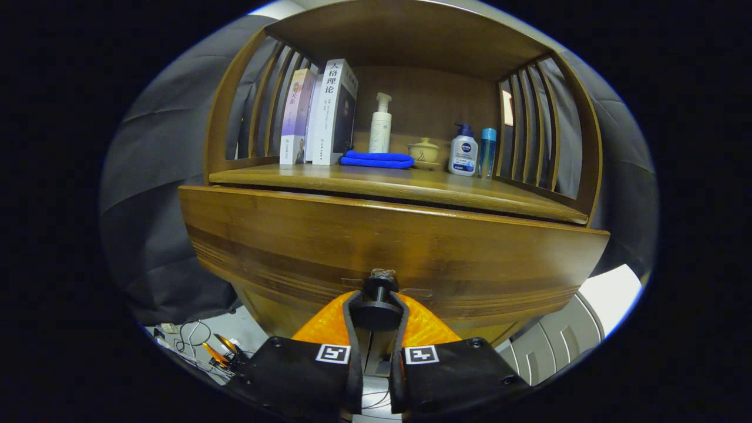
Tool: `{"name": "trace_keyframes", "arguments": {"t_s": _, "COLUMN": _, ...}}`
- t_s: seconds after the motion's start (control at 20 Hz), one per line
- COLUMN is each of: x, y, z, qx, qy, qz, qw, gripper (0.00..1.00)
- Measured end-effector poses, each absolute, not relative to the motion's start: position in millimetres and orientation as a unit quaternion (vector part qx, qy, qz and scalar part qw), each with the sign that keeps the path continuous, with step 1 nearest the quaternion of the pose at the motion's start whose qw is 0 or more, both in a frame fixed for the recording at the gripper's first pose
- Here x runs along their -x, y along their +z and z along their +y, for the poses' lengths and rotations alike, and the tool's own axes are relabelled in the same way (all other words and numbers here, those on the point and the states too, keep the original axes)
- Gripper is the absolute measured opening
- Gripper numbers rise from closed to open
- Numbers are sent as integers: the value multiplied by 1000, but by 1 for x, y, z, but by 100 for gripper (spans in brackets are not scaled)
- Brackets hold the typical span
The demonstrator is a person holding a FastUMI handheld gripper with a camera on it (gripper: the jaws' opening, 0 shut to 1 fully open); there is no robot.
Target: Pull open the drawer, take out the items inside it, and place them on the countertop above the cabinet.
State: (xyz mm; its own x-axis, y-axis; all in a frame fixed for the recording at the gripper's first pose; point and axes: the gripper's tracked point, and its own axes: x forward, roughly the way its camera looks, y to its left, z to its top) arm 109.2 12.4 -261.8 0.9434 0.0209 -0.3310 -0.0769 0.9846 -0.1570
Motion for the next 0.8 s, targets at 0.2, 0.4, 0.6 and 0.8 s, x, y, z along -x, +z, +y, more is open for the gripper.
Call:
{"name": "trace_keyframes", "arguments": {"t_s": 0.2, "x": -88, "y": -262, "z": 14, "qx": 66, "qy": 26, "qz": 157, "qw": 985, "gripper": 20}}
{"name": "trace_keyframes", "arguments": {"t_s": 0.4, "x": -75, "y": -262, "z": 14, "qx": 82, "qy": 40, "qz": 159, "qw": 983, "gripper": 20}}
{"name": "trace_keyframes", "arguments": {"t_s": 0.6, "x": -63, "y": -263, "z": 14, "qx": 80, "qy": 51, "qz": 165, "qw": 982, "gripper": 20}}
{"name": "trace_keyframes", "arguments": {"t_s": 0.8, "x": -54, "y": -263, "z": 14, "qx": 87, "qy": 50, "qz": 161, "qw": 982, "gripper": 20}}
